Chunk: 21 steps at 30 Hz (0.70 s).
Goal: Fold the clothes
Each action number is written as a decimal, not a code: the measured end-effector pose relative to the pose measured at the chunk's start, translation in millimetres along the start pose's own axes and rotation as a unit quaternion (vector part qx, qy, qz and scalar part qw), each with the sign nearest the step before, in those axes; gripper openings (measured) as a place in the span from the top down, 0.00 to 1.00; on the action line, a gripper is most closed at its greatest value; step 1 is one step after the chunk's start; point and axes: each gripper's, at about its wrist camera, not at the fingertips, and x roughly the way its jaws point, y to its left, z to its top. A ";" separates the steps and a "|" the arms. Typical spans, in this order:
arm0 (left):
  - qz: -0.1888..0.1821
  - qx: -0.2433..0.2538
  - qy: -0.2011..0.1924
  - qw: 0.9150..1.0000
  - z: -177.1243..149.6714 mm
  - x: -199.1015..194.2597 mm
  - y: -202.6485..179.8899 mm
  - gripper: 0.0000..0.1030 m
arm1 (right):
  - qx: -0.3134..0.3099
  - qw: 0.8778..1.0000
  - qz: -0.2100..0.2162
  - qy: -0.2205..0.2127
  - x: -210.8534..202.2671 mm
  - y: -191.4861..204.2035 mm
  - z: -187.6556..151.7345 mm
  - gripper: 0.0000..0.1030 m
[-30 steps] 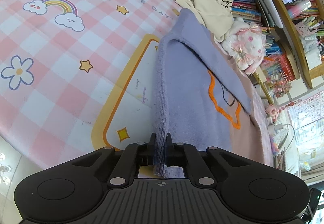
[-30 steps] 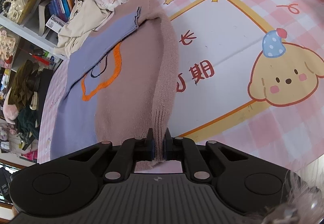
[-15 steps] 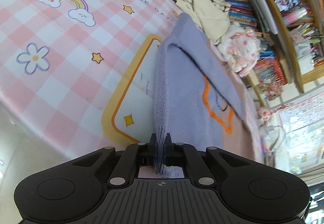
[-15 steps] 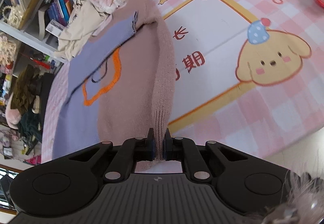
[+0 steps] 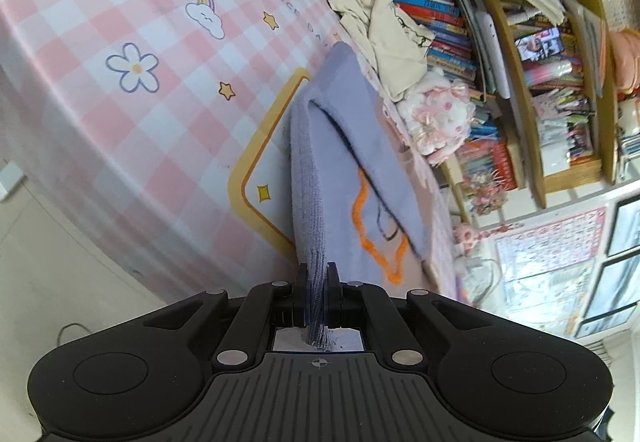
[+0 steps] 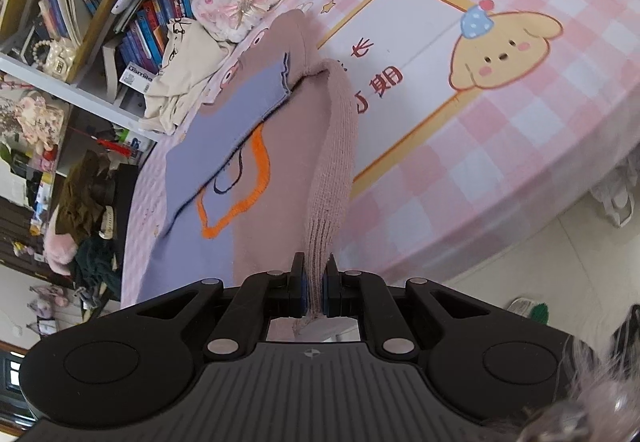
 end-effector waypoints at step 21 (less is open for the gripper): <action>-0.053 -0.007 -0.022 0.998 29.5 -10.7 -0.2 0.96 | 0.024 0.999 0.025 -0.031 -22.1 28.2 12.7 0.93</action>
